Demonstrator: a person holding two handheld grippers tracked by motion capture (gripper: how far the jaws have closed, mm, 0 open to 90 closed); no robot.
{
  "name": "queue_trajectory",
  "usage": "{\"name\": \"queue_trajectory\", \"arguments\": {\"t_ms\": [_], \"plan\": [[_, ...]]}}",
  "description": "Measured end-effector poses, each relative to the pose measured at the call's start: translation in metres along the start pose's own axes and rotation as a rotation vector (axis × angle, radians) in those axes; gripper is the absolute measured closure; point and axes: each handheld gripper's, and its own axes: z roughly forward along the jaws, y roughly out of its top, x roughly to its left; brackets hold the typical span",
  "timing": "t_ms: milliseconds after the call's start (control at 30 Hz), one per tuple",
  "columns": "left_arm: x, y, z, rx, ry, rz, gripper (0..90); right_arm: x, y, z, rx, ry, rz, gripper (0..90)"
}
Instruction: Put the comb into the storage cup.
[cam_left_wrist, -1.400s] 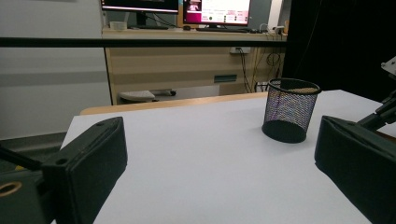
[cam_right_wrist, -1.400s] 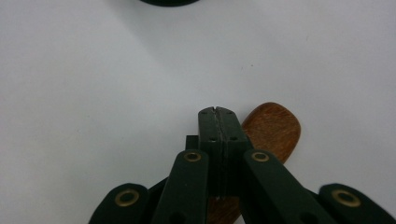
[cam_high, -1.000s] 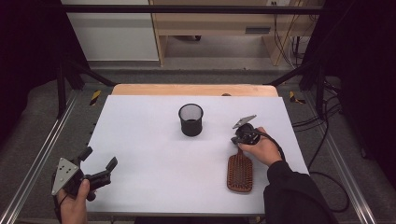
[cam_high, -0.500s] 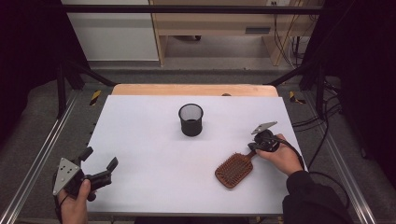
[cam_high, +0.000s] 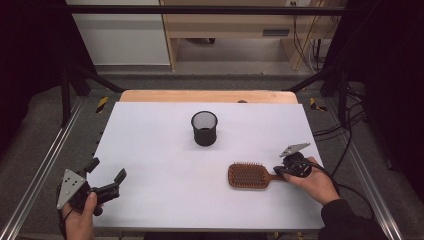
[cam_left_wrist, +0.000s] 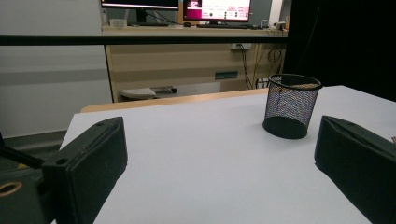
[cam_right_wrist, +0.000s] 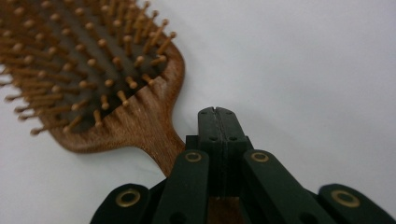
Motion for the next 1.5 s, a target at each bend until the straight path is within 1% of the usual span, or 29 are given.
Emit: {"name": "queue_trajectory", "arguments": {"t_ms": [200, 333, 467, 533, 600, 733, 833, 967, 1100, 1300, 1367, 1433, 1500], "plan": [[0.0, 0.0, 0.001, 0.003, -0.004, 0.0, 2.7, 0.016, -0.006, -0.004, 0.008, 0.024, -0.005, 90.0], [0.0, 0.0, 0.0, 0.002, -0.004, 0.0, 2.7, 0.028, -0.005, -0.005, 0.024, 0.023, -0.021, 90.0], [0.0, 0.0, 0.0, 0.002, -0.001, -0.001, 2.7, 0.035, -0.004, -0.007, 0.03, 0.019, -0.021, 90.0], [0.0, 0.0, 0.0, 0.001, -0.002, -0.001, 2.7, 0.037, -0.004, -0.008, 0.037, 0.023, -0.015, 90.0], [0.0, 0.0, 0.0, 0.001, -0.003, -0.001, 2.7, 0.038, -0.004, -0.009, 0.039, 0.021, -0.02, 90.0], [0.0, 0.0, 0.0, 0.002, -0.002, -0.001, 2.7, 0.04, -0.005, -0.01, 0.036, 0.023, -0.011, 90.0], [0.0, 0.0, 0.0, 0.001, -0.002, -0.001, 2.7, 0.041, -0.007, -0.013, 0.027, 0.016, -0.007, 90.0], [0.0, 0.0, 0.0, 0.002, -0.003, 0.0, 2.7, 0.042, -0.009, -0.021, -0.002, 0.004, 0.003, 90.0], [0.0, 0.0, 0.0, 0.003, -0.001, 0.0, 2.7, 0.045, -0.012, -0.028, -0.014, -0.003, 0.003, 90.0], [0.0, 0.0, 0.0, 0.002, 0.0, -0.001, 2.7, 0.051, -0.02, -0.034, -0.033, 0.003, 0.044, 82.5], [0.0, 0.0, 0.0, 0.002, 0.0, 0.001, 2.7, 0.052, -0.022, -0.035, -0.041, 0.006, 0.054, 78.3], [0.0, 0.0, 0.0, 0.002, -0.001, 0.001, 2.7, 0.053, -0.023, -0.036, -0.051, 0.02, 0.057, 72.5], [0.0, 0.0, 0.0, 0.004, -0.001, 0.004, 2.7, 0.053, -0.022, -0.037, -0.043, 0.013, 0.083, 62.0]]}}
